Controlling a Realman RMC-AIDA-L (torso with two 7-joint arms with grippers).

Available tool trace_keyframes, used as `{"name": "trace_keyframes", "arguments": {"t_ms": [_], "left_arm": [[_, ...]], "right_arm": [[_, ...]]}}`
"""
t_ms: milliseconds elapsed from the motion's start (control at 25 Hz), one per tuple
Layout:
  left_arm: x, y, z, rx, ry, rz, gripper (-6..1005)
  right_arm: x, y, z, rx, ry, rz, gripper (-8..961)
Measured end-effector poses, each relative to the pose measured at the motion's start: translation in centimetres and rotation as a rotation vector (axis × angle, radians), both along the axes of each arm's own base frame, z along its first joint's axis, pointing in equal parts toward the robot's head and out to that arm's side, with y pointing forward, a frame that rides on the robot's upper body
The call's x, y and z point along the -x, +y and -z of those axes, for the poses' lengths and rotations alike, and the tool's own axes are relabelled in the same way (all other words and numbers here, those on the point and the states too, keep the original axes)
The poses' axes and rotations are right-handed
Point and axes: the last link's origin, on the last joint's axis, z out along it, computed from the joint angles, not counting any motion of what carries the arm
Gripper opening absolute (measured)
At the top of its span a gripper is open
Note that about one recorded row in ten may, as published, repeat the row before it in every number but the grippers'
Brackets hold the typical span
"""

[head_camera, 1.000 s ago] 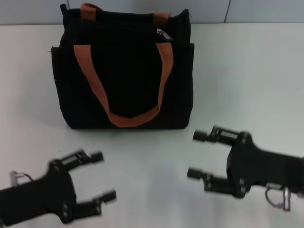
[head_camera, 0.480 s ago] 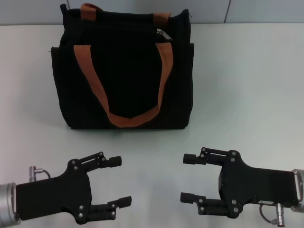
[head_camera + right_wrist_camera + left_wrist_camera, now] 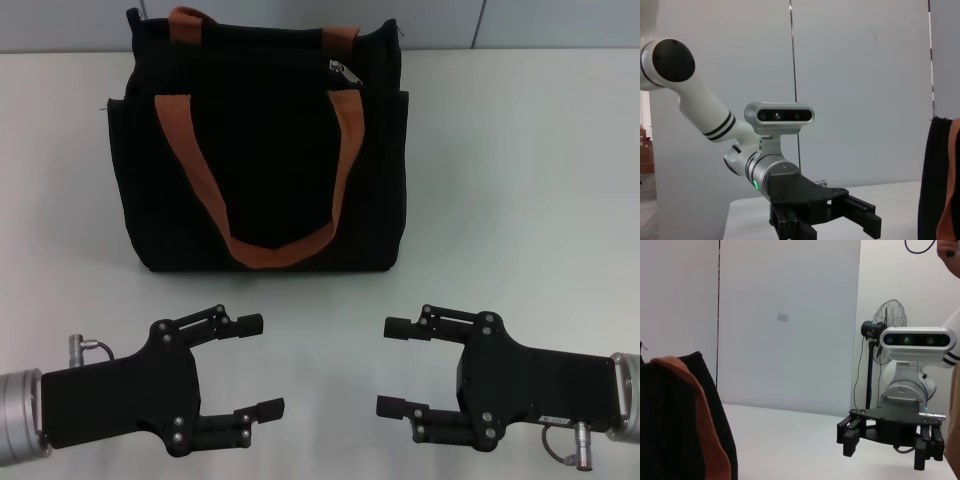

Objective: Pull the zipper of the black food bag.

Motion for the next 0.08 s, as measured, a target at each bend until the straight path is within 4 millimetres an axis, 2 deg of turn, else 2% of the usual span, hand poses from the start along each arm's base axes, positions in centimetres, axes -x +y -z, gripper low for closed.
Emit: {"name": "trace_keyframes", "arguments": {"t_ms": [80], "left_arm": [[0.05, -0.07, 0.0, 0.0, 0.0, -0.002, 829]], "right_arm": [[0.09, 0.07, 0.05, 0.0, 0.001, -0.001, 707]]}}
